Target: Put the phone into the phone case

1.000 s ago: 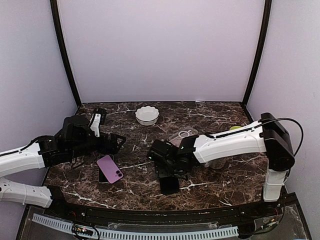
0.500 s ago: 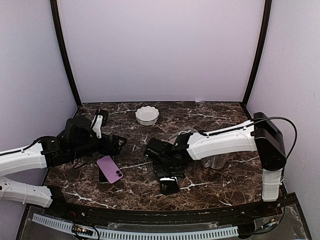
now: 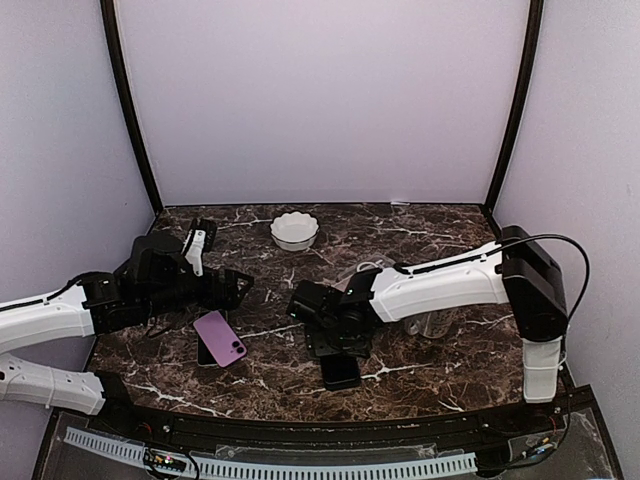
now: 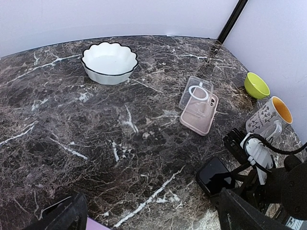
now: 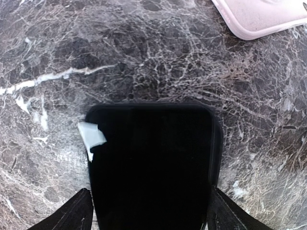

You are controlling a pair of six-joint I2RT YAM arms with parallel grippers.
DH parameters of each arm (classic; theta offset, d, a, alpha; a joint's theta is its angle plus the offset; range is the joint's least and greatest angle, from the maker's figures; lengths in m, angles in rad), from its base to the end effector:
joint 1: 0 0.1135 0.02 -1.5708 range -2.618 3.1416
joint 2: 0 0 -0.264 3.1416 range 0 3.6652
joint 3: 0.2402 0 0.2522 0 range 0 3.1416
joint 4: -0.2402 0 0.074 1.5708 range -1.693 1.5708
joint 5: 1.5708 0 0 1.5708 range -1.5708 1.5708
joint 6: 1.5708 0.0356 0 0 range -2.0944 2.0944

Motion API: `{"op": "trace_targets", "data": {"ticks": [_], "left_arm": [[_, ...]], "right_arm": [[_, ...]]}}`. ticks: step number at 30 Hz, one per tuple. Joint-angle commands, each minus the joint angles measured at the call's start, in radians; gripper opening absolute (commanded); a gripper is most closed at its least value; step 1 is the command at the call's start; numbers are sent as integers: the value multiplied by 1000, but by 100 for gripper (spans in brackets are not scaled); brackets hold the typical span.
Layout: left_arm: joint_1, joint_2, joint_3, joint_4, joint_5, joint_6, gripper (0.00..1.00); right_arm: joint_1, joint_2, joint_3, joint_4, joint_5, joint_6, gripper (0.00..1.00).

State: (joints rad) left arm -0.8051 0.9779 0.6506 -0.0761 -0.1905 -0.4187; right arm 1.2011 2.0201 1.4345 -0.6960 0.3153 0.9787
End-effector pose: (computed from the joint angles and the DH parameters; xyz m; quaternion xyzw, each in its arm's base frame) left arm 0.1601 -0.1568 0.2677 0.1081 0.8253 -0.2502 0.4947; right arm 0.1558 0.3715 0.1625 -0.0860 0.9738 0.0543 0.2036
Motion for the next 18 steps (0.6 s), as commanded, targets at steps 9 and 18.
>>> {"op": "trace_targets", "data": {"ticks": [9,18], "left_arm": [[7,0,-19,29,13,20,97],[-47,189,68,18,354,133,69]], "right_arm": [[-8,-15,31,-87,50,-8,83],[-49,-202,-74,-1,-88,-127,79]]}}
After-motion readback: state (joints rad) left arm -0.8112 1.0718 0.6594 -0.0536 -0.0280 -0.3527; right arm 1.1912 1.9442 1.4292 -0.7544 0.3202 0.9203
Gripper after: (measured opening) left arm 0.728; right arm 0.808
